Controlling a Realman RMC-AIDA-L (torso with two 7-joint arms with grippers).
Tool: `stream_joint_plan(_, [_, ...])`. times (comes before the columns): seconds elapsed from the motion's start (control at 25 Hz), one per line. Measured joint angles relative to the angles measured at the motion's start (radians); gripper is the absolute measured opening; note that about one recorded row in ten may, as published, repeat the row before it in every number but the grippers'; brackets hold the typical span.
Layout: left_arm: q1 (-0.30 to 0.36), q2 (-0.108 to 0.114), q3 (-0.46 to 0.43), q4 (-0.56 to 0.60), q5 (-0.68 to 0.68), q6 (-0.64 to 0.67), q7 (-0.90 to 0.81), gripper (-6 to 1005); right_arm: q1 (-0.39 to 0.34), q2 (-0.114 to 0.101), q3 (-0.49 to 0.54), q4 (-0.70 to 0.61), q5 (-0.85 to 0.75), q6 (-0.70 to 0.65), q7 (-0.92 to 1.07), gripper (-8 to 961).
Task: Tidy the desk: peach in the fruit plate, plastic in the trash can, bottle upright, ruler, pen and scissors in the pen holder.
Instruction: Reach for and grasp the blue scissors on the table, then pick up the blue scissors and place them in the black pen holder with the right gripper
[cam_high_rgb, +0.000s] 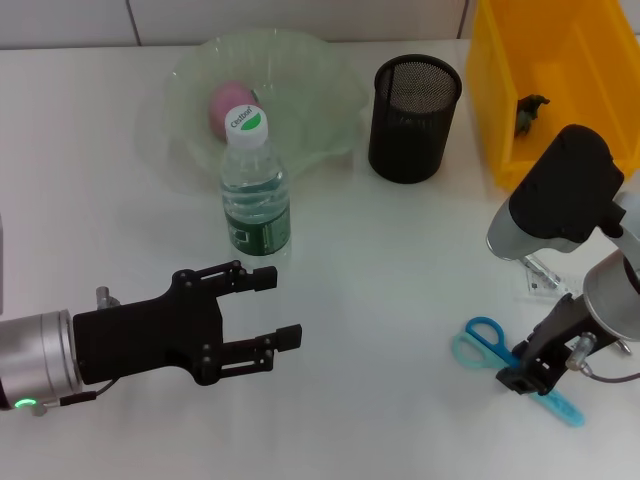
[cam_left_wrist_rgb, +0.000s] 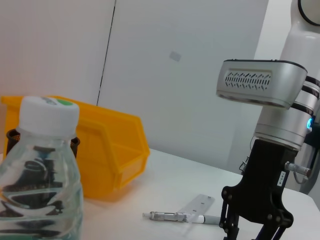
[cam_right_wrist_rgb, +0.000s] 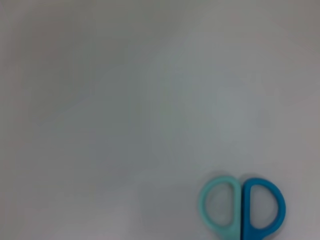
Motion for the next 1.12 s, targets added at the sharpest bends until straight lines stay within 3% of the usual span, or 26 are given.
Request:
stream_joint_plan(0.08, [0.0,0.0,0.0,0.0,0.0,0.0,0.0,750,0.0,-0.001,-0.002,0.002,0.0,0.007,0.0,413])
stream_joint_plan(0.48, [0.0,-0.001,-0.01,0.0,0.0,0.0,0.0,750,-0.021,-0.001,0.001,-0.024,0.0,0.021,-0.019,235])
stream_joint_plan(0.68, [0.001,-0.001,-0.011,0.003,0.0,0.0,0.0,750,-0.061,-0.001,0.131,-0.099,0.09,0.025,-0.096,216])
stream_joint_plan(0.8, [0.0,-0.001,-0.011,0.004,-0.001,0.0,0.0,750,-0.09,-0.004,0.288,-0.114,0.267,0.043,-0.191,216])
stream_joint_plan(0.84, [0.0,-0.001,-0.011,0.004,-0.002,0.0,0.0,750,-0.102,-0.007,0.4,-0.076,0.417,0.076,-0.278,215])
stream_joint_plan(0.88, [0.0,-0.001,-0.011,0.004,-0.002,0.0,0.0,750,-0.102,-0.007,0.4,-0.076,0.417,0.076,-0.278,215])
stream_joint_plan(1.12, [-0.001,-0.001,-0.012,0.002,-0.007,-0.003,0.0,750,-0.097,-0.006,0.611,0.228,0.864,0.222,-0.639,215])
